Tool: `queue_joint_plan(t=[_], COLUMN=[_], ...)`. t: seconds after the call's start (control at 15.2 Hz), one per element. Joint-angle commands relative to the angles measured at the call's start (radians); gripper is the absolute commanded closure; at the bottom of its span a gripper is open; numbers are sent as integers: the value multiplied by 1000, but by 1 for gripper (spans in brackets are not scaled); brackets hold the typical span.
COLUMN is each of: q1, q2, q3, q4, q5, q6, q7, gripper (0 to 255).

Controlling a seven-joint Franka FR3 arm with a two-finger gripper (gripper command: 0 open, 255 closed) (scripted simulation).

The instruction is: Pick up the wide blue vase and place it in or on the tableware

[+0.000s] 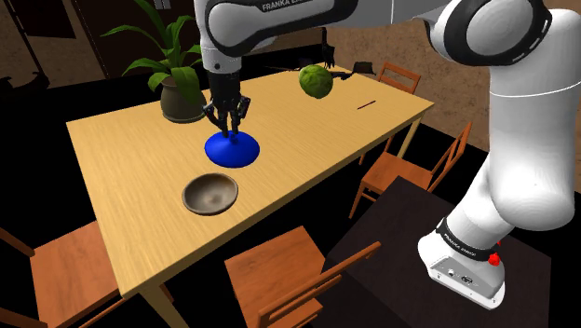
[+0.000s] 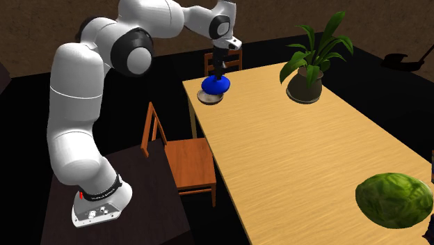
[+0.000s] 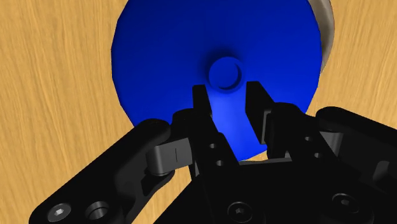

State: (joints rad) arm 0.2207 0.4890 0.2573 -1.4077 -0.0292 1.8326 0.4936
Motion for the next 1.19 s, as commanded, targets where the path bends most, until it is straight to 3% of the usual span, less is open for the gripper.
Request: queue_joint_plan(t=[0.0, 0.4, 1.12], q1=[37, 156, 140], q2=[46, 236, 227], q3=[7, 11, 9], q4=[88, 449, 282], q5=[-12, -50, -50], q6=[-41, -204, -49], q7=[40, 131, 127], gripper=[255, 255, 255])
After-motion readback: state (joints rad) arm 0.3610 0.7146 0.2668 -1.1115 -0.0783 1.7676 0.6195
